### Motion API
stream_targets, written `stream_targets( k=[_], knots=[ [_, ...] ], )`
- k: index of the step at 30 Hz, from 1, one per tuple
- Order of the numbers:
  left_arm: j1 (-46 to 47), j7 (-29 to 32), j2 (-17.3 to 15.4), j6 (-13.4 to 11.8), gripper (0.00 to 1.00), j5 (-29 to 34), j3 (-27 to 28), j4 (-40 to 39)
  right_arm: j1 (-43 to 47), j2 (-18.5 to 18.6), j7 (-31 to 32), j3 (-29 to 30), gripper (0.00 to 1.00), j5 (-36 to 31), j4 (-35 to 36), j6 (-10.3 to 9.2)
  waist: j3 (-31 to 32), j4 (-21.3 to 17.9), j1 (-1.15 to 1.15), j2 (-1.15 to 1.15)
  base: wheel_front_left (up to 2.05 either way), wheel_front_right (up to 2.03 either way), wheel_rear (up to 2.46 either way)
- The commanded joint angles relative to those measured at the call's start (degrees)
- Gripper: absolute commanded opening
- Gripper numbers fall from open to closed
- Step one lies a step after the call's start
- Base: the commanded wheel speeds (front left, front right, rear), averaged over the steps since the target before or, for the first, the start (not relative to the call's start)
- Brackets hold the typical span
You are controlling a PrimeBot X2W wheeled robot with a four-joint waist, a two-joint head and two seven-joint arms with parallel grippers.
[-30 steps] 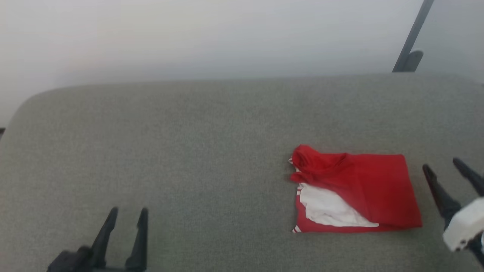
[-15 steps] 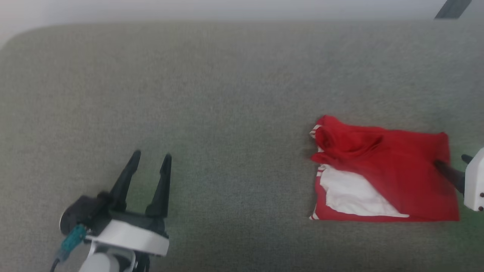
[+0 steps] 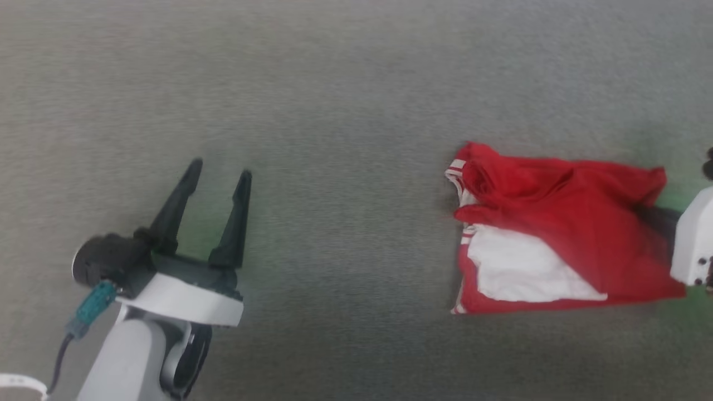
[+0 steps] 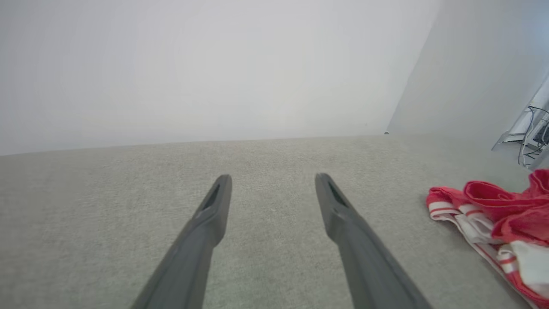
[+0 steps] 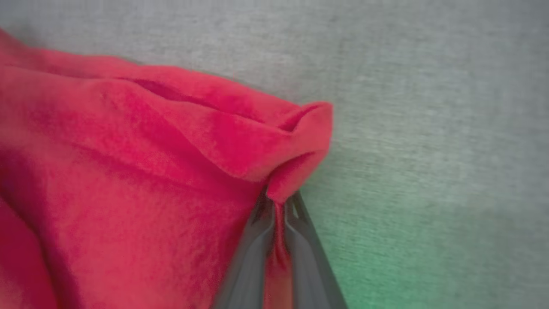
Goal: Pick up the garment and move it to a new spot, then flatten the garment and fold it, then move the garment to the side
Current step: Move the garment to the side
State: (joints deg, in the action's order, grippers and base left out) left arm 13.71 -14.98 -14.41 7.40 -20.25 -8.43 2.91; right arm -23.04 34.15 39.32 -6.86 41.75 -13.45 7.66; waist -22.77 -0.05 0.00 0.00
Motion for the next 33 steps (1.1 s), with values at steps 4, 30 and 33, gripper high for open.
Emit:
stream_targets(
  k=[4,30,33],
  knots=[
    [3.14,-0.27,-1.16,0.10,1.00,1.30,-1.00,-1.56,-1.14,1.08,-2.85,3.68,0.00,-0.85,-1.59,-0.28,-3.44,-4.62,0.00,0.00,0.00,0.00,0.00],
    [33.05,-0.27,-10.57,0.09,1.00,4.81,-10.92,-7.84,-31.15,5.00,-29.49,21.71,0.00,-23.10,-34.94,-0.22,-21.73,-10.79,0.00,0.00,0.00,0.00,0.00],
    [34.09,-0.27,-11.34,0.09,1.00,5.09,-11.41,-7.77,-33.72,4.78,-31.96,21.70,0.00,-25.93,-39.47,-0.22,-22.35,-10.72,0.00,0.00,0.00,0.00,0.00]
  ],
)
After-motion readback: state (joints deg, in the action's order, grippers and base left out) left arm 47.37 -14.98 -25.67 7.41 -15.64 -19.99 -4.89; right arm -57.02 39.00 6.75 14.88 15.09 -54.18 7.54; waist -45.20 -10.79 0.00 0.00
